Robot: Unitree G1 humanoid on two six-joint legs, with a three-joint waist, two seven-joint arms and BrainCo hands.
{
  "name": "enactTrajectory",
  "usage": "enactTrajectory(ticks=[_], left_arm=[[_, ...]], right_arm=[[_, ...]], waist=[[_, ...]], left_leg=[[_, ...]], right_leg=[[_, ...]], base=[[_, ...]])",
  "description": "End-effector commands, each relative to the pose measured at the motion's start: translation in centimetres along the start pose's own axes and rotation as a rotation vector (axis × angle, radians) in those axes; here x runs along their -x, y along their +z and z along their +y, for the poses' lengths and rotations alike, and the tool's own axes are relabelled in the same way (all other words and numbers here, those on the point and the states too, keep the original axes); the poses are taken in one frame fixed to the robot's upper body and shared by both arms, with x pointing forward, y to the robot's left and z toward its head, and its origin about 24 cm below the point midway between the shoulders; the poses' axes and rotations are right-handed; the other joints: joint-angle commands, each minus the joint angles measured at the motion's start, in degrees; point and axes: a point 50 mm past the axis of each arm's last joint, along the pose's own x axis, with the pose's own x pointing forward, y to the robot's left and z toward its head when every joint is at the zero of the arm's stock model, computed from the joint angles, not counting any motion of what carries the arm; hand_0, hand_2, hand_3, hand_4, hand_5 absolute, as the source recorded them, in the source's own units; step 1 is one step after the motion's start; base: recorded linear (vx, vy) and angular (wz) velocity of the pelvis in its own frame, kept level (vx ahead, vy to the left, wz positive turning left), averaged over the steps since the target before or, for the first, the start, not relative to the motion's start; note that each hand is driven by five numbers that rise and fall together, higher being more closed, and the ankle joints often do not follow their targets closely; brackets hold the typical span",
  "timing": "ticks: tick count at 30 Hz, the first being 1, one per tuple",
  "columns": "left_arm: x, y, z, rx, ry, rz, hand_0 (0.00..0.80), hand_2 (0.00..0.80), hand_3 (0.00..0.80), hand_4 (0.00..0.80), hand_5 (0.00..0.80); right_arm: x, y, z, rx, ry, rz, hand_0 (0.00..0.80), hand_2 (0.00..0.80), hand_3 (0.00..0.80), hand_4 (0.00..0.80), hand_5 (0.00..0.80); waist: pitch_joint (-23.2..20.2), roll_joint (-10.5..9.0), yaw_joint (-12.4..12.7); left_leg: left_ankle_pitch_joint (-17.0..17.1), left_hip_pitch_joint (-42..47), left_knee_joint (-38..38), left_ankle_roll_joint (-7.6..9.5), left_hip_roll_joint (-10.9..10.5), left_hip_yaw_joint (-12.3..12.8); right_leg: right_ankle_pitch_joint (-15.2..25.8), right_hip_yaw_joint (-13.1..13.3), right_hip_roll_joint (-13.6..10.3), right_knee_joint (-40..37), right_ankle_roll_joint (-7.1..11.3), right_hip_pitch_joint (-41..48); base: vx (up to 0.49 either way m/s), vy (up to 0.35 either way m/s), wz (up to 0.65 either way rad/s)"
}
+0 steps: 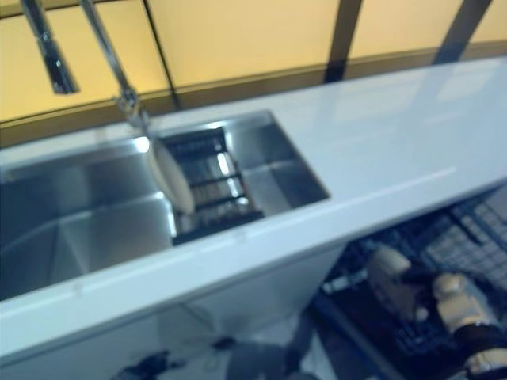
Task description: Take plates into dishwasher
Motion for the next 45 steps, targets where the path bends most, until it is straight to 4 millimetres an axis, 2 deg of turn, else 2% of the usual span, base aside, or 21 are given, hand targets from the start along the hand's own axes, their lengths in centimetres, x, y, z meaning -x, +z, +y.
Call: enactTrajectory(ticks=[1,6,7,8,9,18,23,26,29,33,35,40,42,43,45], left_arm=[[-0.1,1.8,1.6,-0.082,0.029,-0.053,0.000,0.000,0.000,0.000,0.000],[-0.1,1.9,1.5,-0.086,0.030,-0.053,0.000,0.000,0.000,0.000,0.000],[-0.1,1.9,1.5,-0.086,0.030,-0.053,0.000,0.000,0.000,0.000,0.000],[-0.1,1.9,1.5,-0.085,0.030,-0.054,0.000,0.000,0.000,0.000,0.000],[-0.1,1.9,1.5,-0.082,0.031,-0.053,0.000,0.000,0.000,0.000,0.000],[-0.1,1.9,2.0,-0.063,0.048,-0.046,0.000,0.000,0.000,0.000,0.000],[0.0,1.6,2.5,-0.053,0.062,-0.042,0.000,0.000,0.000,0.000,0.000],[0.1,1.6,3.0,-0.051,0.077,-0.035,0.000,0.000,0.000,0.000,0.000],[0.2,1.4,3.5,-0.047,0.093,-0.027,0.000,0.000,0.000,0.000,0.000],[0.3,0.9,4.0,-0.055,0.108,-0.020,0.000,0.000,0.000,0.000,0.000],[0.4,0.7,4.2,-0.050,0.115,-0.018,0.000,0.000,0.000,0.000,0.000],[0.5,0.1,4.4,-0.021,0.128,-0.009,0.000,0.000,0.000,0.000,0.000],[0.5,-0.1,4.4,-0.009,0.132,-0.006,0.000,0.000,0.000,0.000,0.000],[0.5,-0.1,4.4,-0.008,0.132,-0.006,0.000,0.000,0.000,0.000,0.000],[0.6,-0.4,4.4,-0.003,0.132,-0.004,0.000,0.000,0.000,0.000,0.000]], right_arm=[[-1.1,2.8,0.6,0.007,0.048,-0.060,0.800,0.800,0.800,0.800,0.800],[-1.1,2.2,1.0,0.001,0.053,-0.041,0.800,0.800,0.800,0.800,0.800],[-1.1,2.2,0.9,-0.001,0.045,-0.040,0.725,0.725,0.725,0.725,0.725],[-1.1,2.1,0.8,-0.001,0.032,-0.039,0.063,0.063,0.063,0.063,0.063],[-1.1,2.1,0.7,-0.004,0.035,-0.036,0.000,0.000,0.000,0.000,0.000],[0.0,2.3,-0.9,-0.045,0.052,-0.050,0.000,0.000,0.000,0.000,0.000],[1.5,1.4,-2.8,-0.059,0.092,-0.038,0.000,0.000,0.000,0.000,0.000],[2.9,0.4,-5.0,-0.080,0.090,-0.014,0.000,0.000,0.000,0.000,0.000],[4.7,-1.0,-8.0,-0.099,0.049,0.024,0.000,0.000,0.000,0.000,0.000],[8.4,-3.3,-13.2,-0.169,-0.099,0.074,0.000,0.000,0.000,0.000,0.000],[10.2,-3.8,-15.2,-0.211,-0.176,0.076,0.000,0.000,0.000,0.000,0.000],[14.1,-2.7,-19.0,-0.271,-0.360,0.018,0.000,0.000,0.000,0.000,0.000],[15.7,-1.4,-20.4,-0.269,-0.441,-0.039,0.000,0.000,0.000,0.000,0.000],[15.7,-1.4,-20.4,-0.269,-0.441,-0.039,0.000,0.000,0.000,0.000,0.000],[17.0,0.3,-21.6,-0.242,-0.518,-0.103,0.000,0.000,0.000,0.000,0.000]], waist=[[0.3,-3.22,0.6],[0.2,-3.44,0.6],[0.2,-3.45,0.6],[0.2,-3.44,0.6],[0.2,-3.46,0.6],[0.4,-4.36,-0.1],[0.4,-5.41,-0.6],[0.4,-6.19,-0.9],[0.1,-7.07,-1.1],[-0.3,-8.06,-0.9],[-0.5,-8.38,-1.0],[-0.9,-8.89,-1.4],[-1.2,-8.96,-1.4],[-1.2,-8.95,-1.4],[-1.5,-8.97,-1.0]], left_leg=[[-1.4,-0.8,0.7,1.94,0.1,-2.9],[-1.4,-0.8,0.6,1.90,0.1,-2.9],[-1.4,-0.7,0.6,1.90,0.1,-2.9],[-1.4,-0.7,0.6,1.90,0.1,-3.0],[-1.4,-0.5,0.5,1.90,0.2,-2.9],[-1.5,-0.2,0.5,1.91,0.2,-2.6],[-1.4,0.0,0.4,1.90,0.3,-2.4],[-1.3,0.2,0.4,1.95,0.4,-2.2],[-1.4,0.4,0.3,2.01,0.5,-2.2],[-1.3,0.4,0.2,2.11,0.6,-2.4],[-1.2,0.4,0.2,2.16,0.6,-2.3],[-1.2,0.5,0.0,2.33,0.4,-2.4],[-1.1,0.6,0.0,2.38,0.3,-2.4],[-1.1,0.6,0.0,2.38,0.3,-2.4],[-1.1,0.6,-0.1,2.43,0.1,-2.7]], right_leg=[[-3.2,-1.6,-3.9,1.5,5.43,1.8],[-3.1,-1.6,-3.9,1.4,5.47,1.9],[-3.1,-1.6,-3.9,1.3,5.47,1.9],[-3.1,-1.6,-3.9,1.3,5.48,2.0],[-3.1,-1.6,-3.9,1.3,5.49,2.0],[-3.0,-1.1,-3.8,1.4,5.45,2.2],[-2.8,-0.9,-3.6,1.4,5.47,2.3],[-2.6,-0.7,-3.4,1.5,5.54,2.4],[-2.4,-0.6,-3.0,1.4,5.60,2.6],[-2.1,-0.6,-2.7,1.2,5.70,3.0],[-2.0,-0.5,-2.5,1.2,5.70,3.1],[-2.1,-0.1,-2.1,1.1,5.51,3.5],[-2.2,-0.1,-2.0,1.1,5.46,3.7],[-2.2,-0.1,-2.0,1.1,5.46,3.7],[-2.4,-0.2,-2.0,1.0,5.36,4.0]], base=[[0.000,0.000,0.00],[0.000,0.000,0.00],[0.000,0.000,0.00],[0.000,0.000,0.00],[0.000,0.000,0.00],[0.000,0.000,0.00],[0.000,0.000,0.00],[0.000,0.000,0.00],[0.000,0.000,0.00],[0.000,0.000,0.00],[0.000,0.000,0.00],[0.000,0.006,-0.01],[0.000,0.000,0.00],[0.000,0.000,0.00],[0.000,0.000,0.00]])
